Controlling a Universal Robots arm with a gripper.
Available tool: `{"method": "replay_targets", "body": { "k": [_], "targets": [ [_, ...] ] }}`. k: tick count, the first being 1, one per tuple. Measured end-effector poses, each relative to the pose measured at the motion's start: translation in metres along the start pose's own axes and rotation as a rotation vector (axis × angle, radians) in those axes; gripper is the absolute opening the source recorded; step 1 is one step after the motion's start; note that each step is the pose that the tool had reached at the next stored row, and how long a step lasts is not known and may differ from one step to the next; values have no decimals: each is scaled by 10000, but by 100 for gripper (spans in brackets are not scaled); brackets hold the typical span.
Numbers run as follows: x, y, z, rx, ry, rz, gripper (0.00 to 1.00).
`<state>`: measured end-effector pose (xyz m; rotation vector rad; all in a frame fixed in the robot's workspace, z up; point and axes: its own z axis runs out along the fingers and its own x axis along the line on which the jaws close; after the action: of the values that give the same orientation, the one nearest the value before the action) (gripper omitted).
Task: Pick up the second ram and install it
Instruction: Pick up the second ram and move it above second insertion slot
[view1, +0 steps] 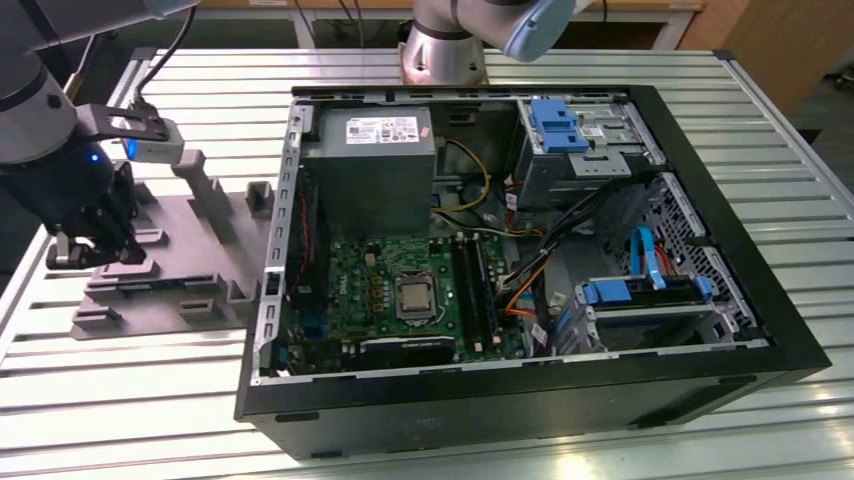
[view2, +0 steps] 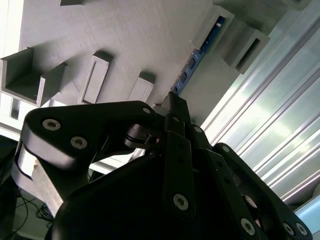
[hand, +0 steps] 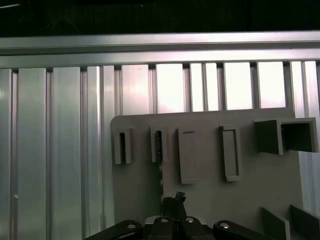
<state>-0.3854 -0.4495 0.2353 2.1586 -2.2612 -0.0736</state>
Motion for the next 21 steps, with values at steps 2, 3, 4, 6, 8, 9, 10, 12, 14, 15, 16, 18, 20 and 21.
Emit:
{"method": "replay_targets", "body": {
  "k": [2, 3, 4, 6, 8, 9, 10, 12, 14, 15, 16, 18, 20, 21],
  "targets": [
    [4, -1, 17, 0, 0, -2, 11],
    [6, -1, 25, -1, 1, -3, 11],
    [8, -2, 34, 0, 0, -4, 11],
    [13, -3, 50, -1, 1, -9, 11],
    [20, -4, 64, -1, 1, -13, 11],
    [25, -5, 72, 0, 1, -16, 11],
    [30, -5, 78, -1, 1, -17, 11],
    [41, -6, 92, -1, 1, -21, 11],
    [50, -7, 107, 0, 1, -34, 11],
    [53, -8, 115, -1, 1, -54, 11],
    [55, -8, 121, -2, 3, -81, 11],
    [59, -9, 131, -4, 7, -151, 11],
    [63, -9, 140, -5, 9, -219, 11],
    [65, -10, 144, -5, 10, -254, 11]
  ]
}}
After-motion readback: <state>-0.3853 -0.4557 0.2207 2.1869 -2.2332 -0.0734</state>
